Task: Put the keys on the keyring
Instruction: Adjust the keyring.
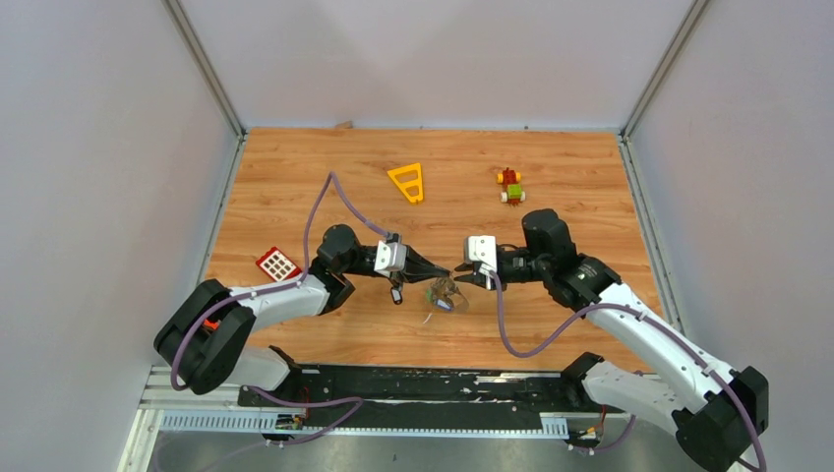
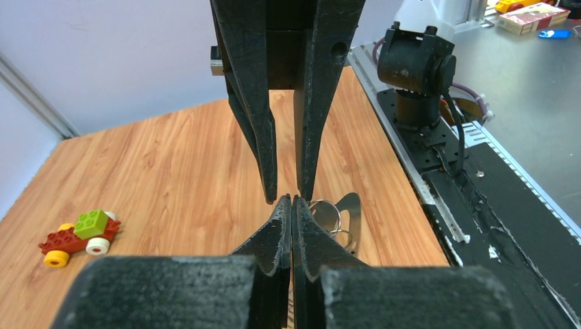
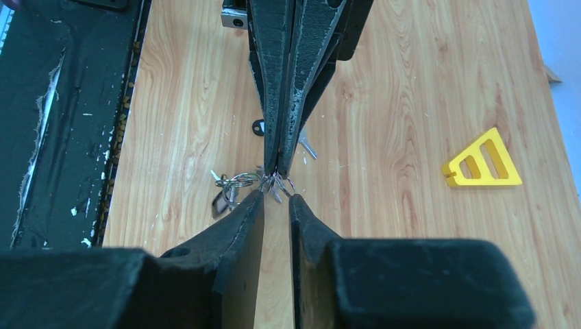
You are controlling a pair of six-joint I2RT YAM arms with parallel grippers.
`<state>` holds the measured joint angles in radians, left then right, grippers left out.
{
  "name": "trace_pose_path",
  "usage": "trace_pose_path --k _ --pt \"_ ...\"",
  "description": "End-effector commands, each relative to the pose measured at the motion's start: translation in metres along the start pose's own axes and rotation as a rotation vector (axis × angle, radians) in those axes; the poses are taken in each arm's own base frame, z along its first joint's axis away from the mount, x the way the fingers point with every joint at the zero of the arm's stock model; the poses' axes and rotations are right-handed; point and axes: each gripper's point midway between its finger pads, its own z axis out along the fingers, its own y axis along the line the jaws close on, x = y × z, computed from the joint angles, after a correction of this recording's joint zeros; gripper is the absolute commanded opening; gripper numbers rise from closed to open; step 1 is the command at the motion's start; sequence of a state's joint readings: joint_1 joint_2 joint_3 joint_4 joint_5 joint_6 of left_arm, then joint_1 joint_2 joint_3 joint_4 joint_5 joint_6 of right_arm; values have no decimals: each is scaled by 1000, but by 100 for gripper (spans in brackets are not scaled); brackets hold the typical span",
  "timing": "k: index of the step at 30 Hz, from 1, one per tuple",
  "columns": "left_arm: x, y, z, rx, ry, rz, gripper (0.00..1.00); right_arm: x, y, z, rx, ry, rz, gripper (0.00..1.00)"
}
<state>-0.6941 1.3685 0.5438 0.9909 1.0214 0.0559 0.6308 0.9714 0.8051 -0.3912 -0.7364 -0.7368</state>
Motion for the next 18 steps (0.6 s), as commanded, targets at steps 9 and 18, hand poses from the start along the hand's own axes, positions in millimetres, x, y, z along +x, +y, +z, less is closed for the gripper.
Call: trace_pose_path --k 9,18 --pt "-18 -1 1 13 -47 81 0 -22 -10 5 -15 -66 -6 13" --pt "-16 -2 2 14 -51 61 0 -21 -10 9 -22 -68 5 11"
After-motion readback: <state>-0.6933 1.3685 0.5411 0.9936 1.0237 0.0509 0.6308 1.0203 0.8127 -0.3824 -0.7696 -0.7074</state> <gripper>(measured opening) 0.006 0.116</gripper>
